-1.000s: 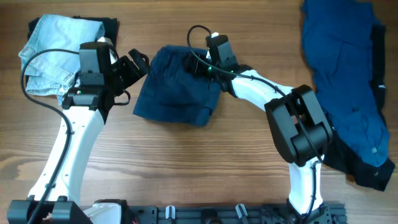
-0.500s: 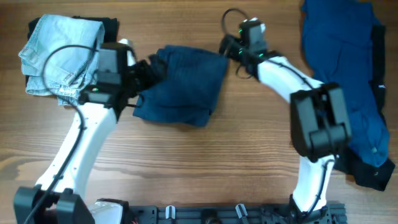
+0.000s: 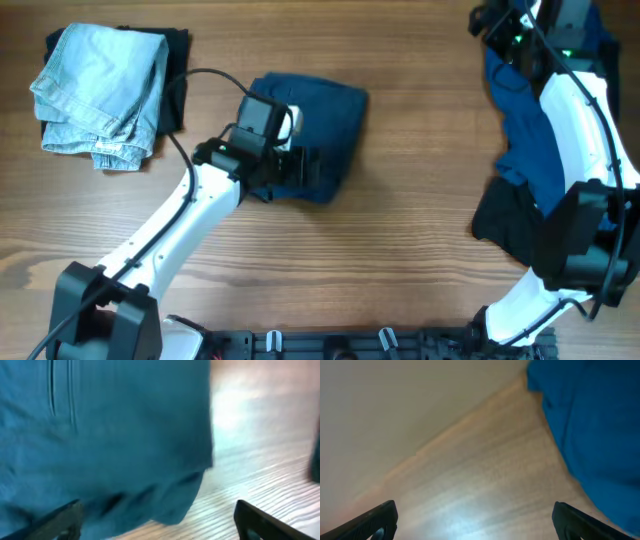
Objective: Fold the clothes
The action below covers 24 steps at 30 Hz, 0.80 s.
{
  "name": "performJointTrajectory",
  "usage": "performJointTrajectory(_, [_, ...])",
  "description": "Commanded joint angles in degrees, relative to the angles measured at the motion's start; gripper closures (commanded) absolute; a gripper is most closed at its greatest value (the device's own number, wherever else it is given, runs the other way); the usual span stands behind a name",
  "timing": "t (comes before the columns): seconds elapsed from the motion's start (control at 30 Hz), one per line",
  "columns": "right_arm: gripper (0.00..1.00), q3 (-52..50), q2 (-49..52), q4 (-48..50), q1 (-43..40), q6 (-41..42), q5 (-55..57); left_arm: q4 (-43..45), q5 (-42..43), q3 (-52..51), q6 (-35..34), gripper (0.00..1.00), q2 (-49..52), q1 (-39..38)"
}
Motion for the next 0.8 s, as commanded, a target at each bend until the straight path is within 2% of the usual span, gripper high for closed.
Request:
performJointTrajectory(0.0, [0.0,-0.4,0.7,-0.3,1.6,-2.1,-4.6,-3.0,-4.8,0.3,2.1,0.22,3.0,-1.5])
performJointTrajectory(0.03, [0.0,-0.4,0.7,-0.3,1.6,-2.0,-4.8,-3.6,-4.8,0.3,0.7,0.34,3.9,-1.7])
performJointTrajectory(0.07, [0.0,-0.3,0.7,-0.3,1.6,-2.0,-5.0,-4.2,-4.8,0.3,-0.9,0.5,4.8,-1.8])
performJointTrajectory(0.1, [0.0,-0.4,0.7,-0.3,1.7,-2.1,-5.3,-4.8,-4.8,0.3,-2.4,0.61,5.5,-1.9])
performJointTrajectory(0.13, [0.0,-0.4,0.7,-0.5,1.7,-2.1,-5.6,-5.4,-4.8,0.3,-3.7,0.77,6.1,-1.9])
performJointTrajectory(0.17, [0.0,-0.4,0.7,-0.6,1.7,-2.0,-5.8,-6.0,-4.8,0.3,-4.9,0.85,6.6,-1.9])
performJointTrajectory(0.23, [0.0,-0.3,0.7,-0.7,1.7,-2.1,-5.8,-6.9,-4.9,0.3,-6.2,0.91,7.1,-1.9])
performJointTrajectory(0.3, [0.0,-0.4,0.7,-0.9,1.7,-2.1,-5.8,-7.6,-6.7,0.3,-8.5,0.94,7.9,-1.9])
performJointTrajectory(0.5, [0.0,-0.3,0.7,-0.9,1.7,-2.1,-5.8,-6.6,-15.5,0.0,-13.0,0.96,11.4,-1.8])
performJointTrajectory(0.6, [0.0,-0.4,0.7,-0.9,1.7,-2.0,-5.8,-3.0,-20.7,0.0,-13.0,0.95,13.6,-1.8])
performJointTrajectory(0.77, [0.0,-0.4,0.7,-0.8,1.7,-2.1,-5.8,8.2,-29.6,0.0,-12.9,0.91,18.5,-1.7])
